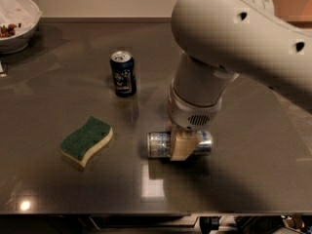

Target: Pick redbull can

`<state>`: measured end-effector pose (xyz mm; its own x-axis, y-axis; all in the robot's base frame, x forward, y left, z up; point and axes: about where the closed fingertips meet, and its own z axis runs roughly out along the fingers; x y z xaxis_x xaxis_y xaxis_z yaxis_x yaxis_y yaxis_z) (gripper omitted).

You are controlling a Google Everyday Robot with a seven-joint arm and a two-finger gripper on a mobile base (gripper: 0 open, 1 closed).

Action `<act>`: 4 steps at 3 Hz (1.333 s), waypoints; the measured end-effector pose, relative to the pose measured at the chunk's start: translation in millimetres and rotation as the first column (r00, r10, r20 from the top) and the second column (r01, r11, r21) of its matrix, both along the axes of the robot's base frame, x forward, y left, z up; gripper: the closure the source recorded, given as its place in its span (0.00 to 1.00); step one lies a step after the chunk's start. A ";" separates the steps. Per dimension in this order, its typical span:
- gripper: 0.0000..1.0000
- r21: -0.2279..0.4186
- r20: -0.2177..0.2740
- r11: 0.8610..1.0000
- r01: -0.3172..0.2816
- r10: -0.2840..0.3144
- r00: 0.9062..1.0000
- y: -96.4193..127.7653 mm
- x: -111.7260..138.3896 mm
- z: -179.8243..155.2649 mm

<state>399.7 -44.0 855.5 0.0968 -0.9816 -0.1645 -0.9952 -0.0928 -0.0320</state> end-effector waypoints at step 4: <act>1.00 0.141 0.076 0.984 -0.104 0.094 0.993 -31.0 11.9 111.2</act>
Offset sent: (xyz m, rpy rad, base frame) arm 0.0030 -0.0341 0.1061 0.0842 -0.0430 0.1057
